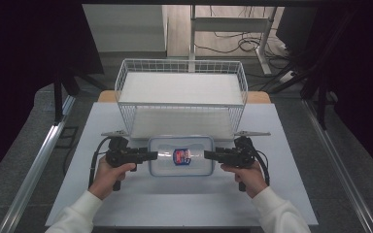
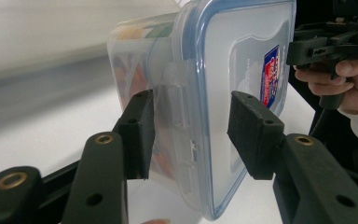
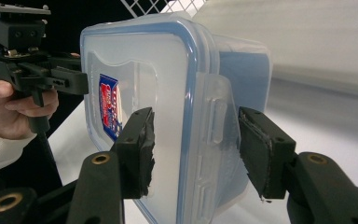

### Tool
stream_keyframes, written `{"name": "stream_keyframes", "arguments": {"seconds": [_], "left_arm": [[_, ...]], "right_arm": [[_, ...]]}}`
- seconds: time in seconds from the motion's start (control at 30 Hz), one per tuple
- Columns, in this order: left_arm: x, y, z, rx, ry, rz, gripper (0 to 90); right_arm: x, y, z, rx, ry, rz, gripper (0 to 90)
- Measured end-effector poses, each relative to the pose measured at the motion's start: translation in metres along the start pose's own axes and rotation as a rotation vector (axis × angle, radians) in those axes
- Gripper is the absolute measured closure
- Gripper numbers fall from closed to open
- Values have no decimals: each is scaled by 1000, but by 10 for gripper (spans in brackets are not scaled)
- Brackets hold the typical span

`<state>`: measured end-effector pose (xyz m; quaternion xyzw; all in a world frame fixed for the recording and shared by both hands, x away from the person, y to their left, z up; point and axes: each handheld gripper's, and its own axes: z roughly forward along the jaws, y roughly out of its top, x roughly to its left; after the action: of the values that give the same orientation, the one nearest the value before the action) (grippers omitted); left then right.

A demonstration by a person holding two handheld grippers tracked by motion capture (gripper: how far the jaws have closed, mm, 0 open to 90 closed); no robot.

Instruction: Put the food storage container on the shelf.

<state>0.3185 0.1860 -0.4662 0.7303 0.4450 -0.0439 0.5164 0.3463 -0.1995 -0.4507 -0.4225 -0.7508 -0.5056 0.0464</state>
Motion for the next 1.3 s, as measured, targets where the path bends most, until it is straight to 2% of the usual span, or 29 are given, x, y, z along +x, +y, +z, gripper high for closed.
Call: {"name": "stream_keyframes", "arguments": {"seconds": [0.23,0.33,0.47,0.63,0.97,1.3], "left_arm": [[9,12,4,2,5,11,522],[17,20,10,-9,3,8,522],[27,26,15,-13,-1,5,522],[42,30,23,-6,-11,-27,522],[62,32,37,12,-17,-43,521],[69,31,45,13,-3,-64,517]], "right_arm": [[-8,10,7,-5,2,1,473],[-16,18,11,-6,-3,21,470],[-22,27,17,-4,-12,24,468],[-32,35,26,-3,-21,34,468],[-50,34,41,-6,-33,69,466],[-58,32,48,-3,-52,99,461]]}}
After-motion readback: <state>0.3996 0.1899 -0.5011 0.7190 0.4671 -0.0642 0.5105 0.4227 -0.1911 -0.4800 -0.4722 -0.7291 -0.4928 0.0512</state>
